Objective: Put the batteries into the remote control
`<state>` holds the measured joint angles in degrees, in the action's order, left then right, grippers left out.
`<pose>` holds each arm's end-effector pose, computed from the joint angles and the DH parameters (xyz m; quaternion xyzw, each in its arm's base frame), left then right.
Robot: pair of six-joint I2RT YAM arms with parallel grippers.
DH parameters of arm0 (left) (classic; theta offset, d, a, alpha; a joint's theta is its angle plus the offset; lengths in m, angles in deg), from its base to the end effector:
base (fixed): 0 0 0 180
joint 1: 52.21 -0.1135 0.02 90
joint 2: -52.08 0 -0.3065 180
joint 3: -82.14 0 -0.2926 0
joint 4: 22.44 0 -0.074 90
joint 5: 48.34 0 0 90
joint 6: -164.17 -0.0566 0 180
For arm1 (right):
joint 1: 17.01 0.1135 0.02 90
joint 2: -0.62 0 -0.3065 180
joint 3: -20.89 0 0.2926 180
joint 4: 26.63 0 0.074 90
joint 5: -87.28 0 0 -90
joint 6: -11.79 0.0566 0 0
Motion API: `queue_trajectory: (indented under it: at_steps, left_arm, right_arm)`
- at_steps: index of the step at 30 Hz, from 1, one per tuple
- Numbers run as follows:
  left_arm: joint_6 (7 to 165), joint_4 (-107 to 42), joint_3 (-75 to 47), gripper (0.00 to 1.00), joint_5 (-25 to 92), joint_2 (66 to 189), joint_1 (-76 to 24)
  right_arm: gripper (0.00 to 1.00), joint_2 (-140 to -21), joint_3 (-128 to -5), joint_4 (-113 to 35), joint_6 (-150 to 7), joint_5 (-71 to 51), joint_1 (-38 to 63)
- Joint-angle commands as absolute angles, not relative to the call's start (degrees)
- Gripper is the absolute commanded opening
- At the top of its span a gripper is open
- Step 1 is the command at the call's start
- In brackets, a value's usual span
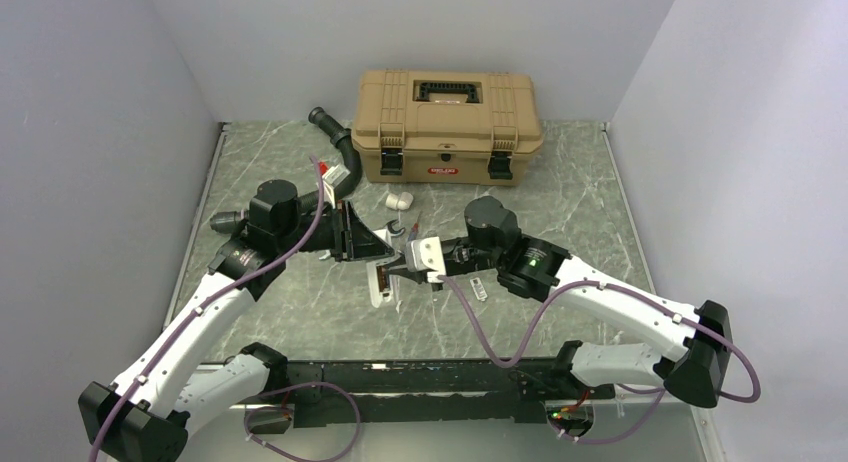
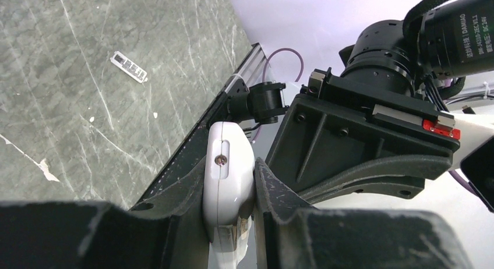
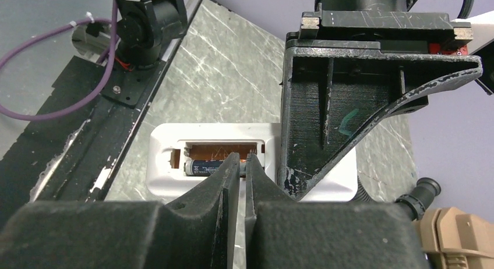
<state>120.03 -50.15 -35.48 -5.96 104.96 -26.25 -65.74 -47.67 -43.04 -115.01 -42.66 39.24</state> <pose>0.1886 -0.1383 0.3711 0.1051 0.7709 -0.5795 0.2426 0.1383 0.2724 0.3767 -0.6826 0.3581 0.3632 0.5235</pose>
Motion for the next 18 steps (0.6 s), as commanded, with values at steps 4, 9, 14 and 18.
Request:
queue_trajectory:
  at_steps: [4, 9, 14, 18]
  left_arm:
    - [123.47, -40.51, -31.05, 0.0, -7.06, 103.51, -26.29]
    - [123.46, -40.79, -30.88, 0.0, -6.95, 103.58, -26.31]
    - [123.47, -41.03, -31.0, 0.0, -6.78, 103.39, -26.31]
    - [123.5, -41.19, -31.02, 0.0, -6.36, 103.13, -26.28]
  right_arm:
    - [0.09, -68.49, -47.18, -54.63, -117.16, -37.58, 41.59]
    - [0.08, -69.22, -47.87, -57.22, -118.78, -34.37, 42.77]
    - [0.07, -69.02, -47.64, -58.14, -118.92, -32.31, 43.17]
    - [0.06, -68.99, -47.76, -59.36, -119.4, -30.75, 43.4]
